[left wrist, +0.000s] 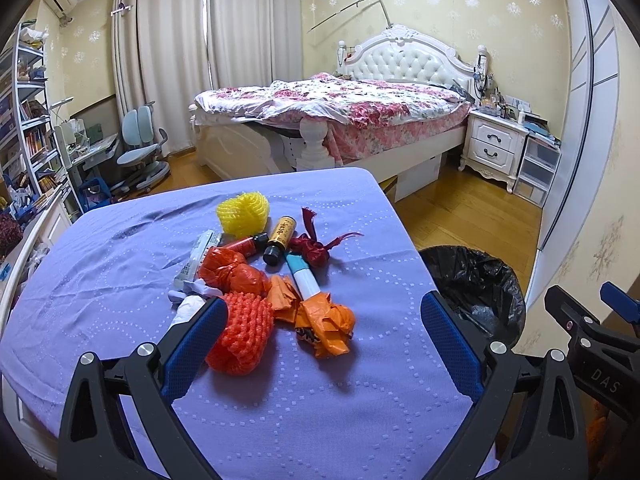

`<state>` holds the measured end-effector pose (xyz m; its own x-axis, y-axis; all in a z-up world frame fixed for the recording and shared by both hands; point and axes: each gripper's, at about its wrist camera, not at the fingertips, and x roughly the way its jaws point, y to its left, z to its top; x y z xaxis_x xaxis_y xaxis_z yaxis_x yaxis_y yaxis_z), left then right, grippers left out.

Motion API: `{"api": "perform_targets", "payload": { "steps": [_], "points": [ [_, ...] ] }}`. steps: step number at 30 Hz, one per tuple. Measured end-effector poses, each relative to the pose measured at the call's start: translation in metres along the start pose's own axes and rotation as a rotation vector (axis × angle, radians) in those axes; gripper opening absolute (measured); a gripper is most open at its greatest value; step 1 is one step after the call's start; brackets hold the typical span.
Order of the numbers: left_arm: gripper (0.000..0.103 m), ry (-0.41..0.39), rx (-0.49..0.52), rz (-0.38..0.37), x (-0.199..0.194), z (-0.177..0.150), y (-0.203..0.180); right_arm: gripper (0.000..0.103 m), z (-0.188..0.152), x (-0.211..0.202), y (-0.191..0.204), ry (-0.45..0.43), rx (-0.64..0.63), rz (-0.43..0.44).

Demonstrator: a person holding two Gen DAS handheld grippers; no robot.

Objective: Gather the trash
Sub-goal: 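Grasp the white tissue wad with the left tool while the right tool approaches the orange mesh net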

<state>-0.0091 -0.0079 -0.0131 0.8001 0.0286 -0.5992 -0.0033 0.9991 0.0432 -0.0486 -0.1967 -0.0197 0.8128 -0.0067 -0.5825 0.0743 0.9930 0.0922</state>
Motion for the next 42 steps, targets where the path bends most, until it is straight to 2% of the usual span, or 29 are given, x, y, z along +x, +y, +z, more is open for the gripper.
{"api": "perform_targets", "payload": {
  "steps": [4,7,11,20,28,38,42],
  "points": [
    [0.096,0.008,0.000,0.019,0.002,-0.004,0.016,0.099,-0.009,0.006,0.012,0.024,-0.021,0.019],
    [0.092,0.037,-0.028,0.043,0.005,-0.007,0.043,0.098,-0.010,0.012,0.025,0.044,-0.035,0.035],
    [0.075,0.087,-0.070,0.071,0.012,-0.016,0.077,0.081,-0.014,0.016,0.045,0.093,-0.063,0.085],
    [0.075,0.134,-0.155,0.135,0.013,-0.034,0.135,0.079,-0.015,0.022,0.077,0.133,-0.130,0.138],
    [0.074,0.163,-0.162,0.135,0.030,-0.035,0.146,0.079,-0.014,0.030,0.094,0.158,-0.166,0.149],
    [0.074,0.195,-0.135,0.111,0.054,-0.032,0.138,0.079,-0.016,0.044,0.090,0.188,-0.161,0.143],
    [0.056,0.213,-0.142,0.057,0.057,-0.035,0.140,0.079,-0.017,0.045,0.090,0.188,-0.167,0.142]
  ]
}}
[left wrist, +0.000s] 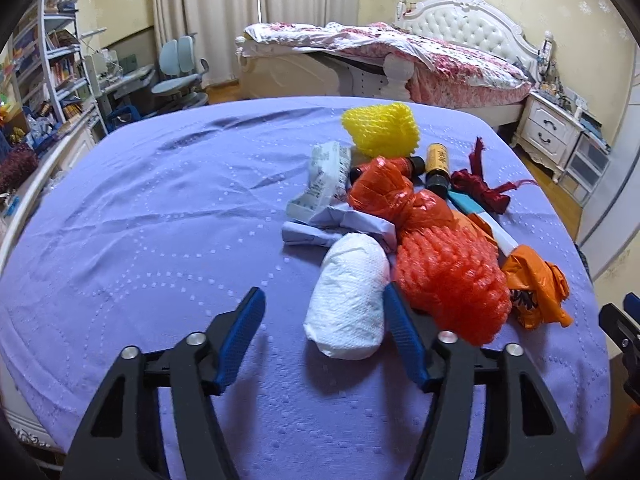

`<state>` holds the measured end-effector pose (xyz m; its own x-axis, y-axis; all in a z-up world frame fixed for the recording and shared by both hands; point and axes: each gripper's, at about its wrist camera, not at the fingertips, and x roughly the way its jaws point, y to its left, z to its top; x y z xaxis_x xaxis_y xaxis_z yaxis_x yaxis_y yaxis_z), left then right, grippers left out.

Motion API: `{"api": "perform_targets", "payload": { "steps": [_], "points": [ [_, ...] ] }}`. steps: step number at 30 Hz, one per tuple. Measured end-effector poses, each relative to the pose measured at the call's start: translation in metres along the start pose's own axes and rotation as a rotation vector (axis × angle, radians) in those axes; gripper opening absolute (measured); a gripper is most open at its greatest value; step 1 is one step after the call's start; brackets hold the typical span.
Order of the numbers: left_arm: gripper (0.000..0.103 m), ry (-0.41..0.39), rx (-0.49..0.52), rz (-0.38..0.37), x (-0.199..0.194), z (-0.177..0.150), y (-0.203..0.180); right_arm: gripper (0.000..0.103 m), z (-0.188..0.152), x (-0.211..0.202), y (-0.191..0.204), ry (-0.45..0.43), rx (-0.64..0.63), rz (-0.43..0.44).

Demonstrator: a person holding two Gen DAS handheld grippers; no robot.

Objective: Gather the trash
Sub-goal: 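Grasp the white tissue wad with the left tool while the right tool approaches the orange mesh net, then grasp the orange mesh net with the right tool and lift it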

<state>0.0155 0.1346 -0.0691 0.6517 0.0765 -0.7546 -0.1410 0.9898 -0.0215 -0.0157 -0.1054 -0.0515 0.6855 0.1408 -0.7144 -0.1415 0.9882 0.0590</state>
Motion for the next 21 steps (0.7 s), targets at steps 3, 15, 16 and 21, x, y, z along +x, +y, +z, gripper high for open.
{"api": "perform_targets", "payload": {
  "steps": [3,15,16,21],
  "points": [
    [0.038,-0.002,0.001,-0.069,-0.003,-0.002,0.001,0.079,-0.002,0.002,0.001,0.003,-0.002,0.001],
    [0.036,-0.033,-0.030,-0.058,-0.025,-0.007,0.015,0.079,0.003,-0.006,0.023,-0.025,-0.044,0.017],
    [0.036,-0.033,-0.034,-0.055,-0.026,-0.007,0.018,0.079,0.004,-0.007,0.028,-0.027,-0.051,0.025],
    [0.036,-0.041,-0.045,-0.019,-0.032,-0.013,0.037,0.079,0.010,-0.011,0.053,-0.032,-0.090,0.066]
  ]
}}
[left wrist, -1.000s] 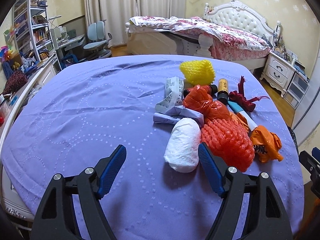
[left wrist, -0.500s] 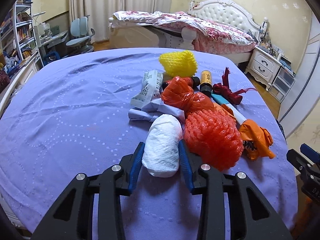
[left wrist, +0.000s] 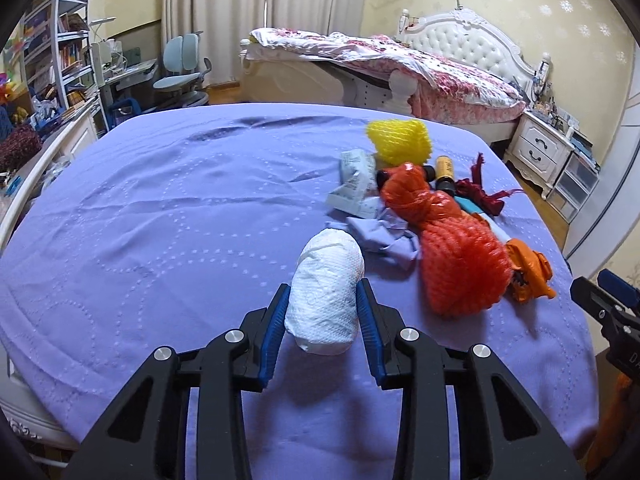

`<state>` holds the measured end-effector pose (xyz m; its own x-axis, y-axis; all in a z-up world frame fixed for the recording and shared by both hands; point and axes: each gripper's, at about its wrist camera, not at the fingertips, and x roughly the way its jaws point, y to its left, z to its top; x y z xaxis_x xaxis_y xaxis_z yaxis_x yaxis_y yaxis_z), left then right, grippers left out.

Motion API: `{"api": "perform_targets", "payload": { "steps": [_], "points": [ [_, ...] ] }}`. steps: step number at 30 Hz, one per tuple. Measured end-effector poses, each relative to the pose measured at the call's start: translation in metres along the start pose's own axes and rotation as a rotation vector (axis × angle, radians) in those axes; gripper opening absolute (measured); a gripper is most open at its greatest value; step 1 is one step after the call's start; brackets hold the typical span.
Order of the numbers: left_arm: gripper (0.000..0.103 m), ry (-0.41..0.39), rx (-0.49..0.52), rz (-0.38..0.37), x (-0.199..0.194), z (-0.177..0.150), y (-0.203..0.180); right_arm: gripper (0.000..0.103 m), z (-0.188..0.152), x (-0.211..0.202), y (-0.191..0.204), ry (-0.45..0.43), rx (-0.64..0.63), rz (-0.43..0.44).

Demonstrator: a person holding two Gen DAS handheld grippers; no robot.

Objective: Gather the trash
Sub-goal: 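Grasp the orange mesh net with the right tool and lift it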

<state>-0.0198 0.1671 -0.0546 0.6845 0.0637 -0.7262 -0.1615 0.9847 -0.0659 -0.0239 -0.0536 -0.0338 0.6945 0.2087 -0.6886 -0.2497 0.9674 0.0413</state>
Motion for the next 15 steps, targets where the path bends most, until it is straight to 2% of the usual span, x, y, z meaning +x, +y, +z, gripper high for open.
{"api": "perform_targets", "payload": {
  "steps": [10,15],
  "points": [
    [0.036,-0.059,-0.030,0.119,-0.007,0.004,0.051,0.079,0.020,0.010,0.066,-0.007,-0.095,0.084],
    [0.036,-0.061,-0.062,0.131,-0.003,0.006,0.070,0.079,0.025,0.026,0.091,0.008,-0.105,0.103]
  ]
}}
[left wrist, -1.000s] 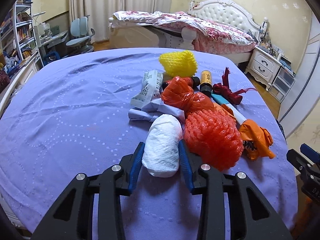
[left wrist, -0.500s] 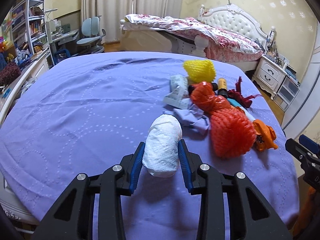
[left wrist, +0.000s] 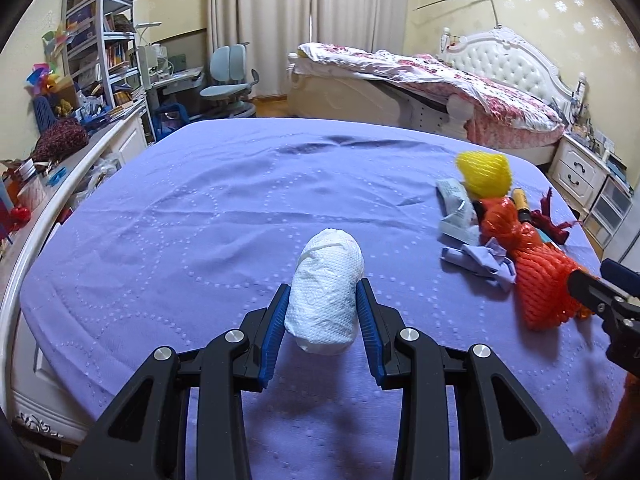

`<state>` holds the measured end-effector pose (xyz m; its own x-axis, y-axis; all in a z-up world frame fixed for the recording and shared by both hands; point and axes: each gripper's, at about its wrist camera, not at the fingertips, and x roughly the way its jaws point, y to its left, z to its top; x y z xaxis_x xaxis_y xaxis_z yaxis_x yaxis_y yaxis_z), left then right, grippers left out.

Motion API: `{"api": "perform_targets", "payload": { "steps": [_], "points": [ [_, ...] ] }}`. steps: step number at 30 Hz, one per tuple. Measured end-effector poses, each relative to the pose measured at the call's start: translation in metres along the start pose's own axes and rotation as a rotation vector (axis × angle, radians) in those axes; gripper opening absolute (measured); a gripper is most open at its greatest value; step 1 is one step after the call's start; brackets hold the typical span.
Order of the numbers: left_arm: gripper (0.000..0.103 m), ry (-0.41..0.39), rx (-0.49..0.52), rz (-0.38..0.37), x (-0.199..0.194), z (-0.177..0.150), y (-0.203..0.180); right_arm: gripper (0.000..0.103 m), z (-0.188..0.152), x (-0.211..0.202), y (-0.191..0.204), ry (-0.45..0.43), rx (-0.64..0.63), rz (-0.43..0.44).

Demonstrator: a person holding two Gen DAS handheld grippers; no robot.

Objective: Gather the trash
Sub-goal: 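Grasp the orange mesh net with the right tool and lift it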

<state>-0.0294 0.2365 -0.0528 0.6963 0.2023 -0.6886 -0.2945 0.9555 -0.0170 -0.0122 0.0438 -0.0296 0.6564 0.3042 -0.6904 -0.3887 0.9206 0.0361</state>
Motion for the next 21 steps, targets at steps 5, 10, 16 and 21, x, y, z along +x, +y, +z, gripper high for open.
{"api": "perform_targets", "payload": {
  "steps": [5,10,16,21],
  "points": [
    [0.036,0.017,-0.021,-0.015,0.005,-0.005,0.005,0.079,-0.003,0.019,0.013,0.040,-0.018,-0.011],
    [0.036,0.028,-0.020,-0.032,0.007,-0.010,0.001,0.054,-0.008,0.025,0.010,0.062,-0.004,0.008],
    [0.036,0.032,-0.019,-0.042,0.004,-0.012,-0.003,0.043,-0.008,0.013,0.007,0.008,0.000,0.014],
    [0.036,0.028,-0.020,-0.050,-0.002,-0.009,-0.009,0.043,-0.002,-0.005,0.000,-0.046,0.005,0.032]
  ]
}}
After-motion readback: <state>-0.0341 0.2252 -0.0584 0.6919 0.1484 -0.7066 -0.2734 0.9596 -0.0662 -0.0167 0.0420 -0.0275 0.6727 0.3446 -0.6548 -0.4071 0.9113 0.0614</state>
